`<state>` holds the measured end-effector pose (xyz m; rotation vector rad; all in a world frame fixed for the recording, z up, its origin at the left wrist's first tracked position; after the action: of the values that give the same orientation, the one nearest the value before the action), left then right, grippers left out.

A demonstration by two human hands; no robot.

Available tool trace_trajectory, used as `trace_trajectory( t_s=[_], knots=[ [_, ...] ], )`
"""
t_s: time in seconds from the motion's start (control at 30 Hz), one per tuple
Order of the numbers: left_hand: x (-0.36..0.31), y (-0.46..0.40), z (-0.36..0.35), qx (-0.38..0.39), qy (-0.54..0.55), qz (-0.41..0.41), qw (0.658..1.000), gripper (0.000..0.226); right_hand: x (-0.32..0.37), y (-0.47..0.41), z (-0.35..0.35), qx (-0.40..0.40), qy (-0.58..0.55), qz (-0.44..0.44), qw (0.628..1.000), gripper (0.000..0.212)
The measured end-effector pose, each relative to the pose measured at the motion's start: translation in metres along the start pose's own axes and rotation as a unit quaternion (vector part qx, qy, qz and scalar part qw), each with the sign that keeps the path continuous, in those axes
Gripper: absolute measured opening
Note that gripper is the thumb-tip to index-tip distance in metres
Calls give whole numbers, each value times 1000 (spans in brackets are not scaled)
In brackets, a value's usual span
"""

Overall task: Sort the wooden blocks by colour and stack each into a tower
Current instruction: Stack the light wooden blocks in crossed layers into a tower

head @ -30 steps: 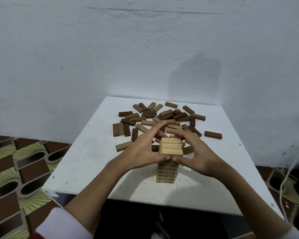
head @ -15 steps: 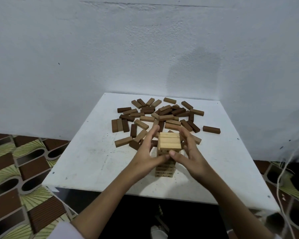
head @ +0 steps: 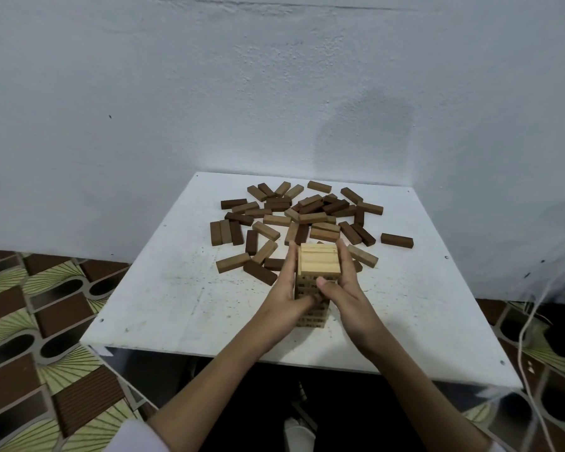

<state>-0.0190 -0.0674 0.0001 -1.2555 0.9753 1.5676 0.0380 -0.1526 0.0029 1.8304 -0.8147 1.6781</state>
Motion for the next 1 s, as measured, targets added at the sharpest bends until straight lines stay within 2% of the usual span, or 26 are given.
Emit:
trace_trajectory(
  t_s=[0.73,1.0],
  knots=[
    [-7,2,-2,-1,23,-6,1000,84,-4,-2,-1,12,27,4,1000,71],
    [-6,0,-1,-16,43,-11,999,69,-5,-2,0,17,52,8,998,64]
  ],
)
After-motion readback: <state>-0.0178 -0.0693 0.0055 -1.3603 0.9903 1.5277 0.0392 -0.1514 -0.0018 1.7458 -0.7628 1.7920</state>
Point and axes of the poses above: each hand's wrist, its own y-axis away from the middle knuckle, its own z-axis out of the back of the hand, x = y × z, the point moved 6 cm from there along -y, towards the middle knuckle, and after that the axes turned 5 degrees about -y, right-handed, at the moved point
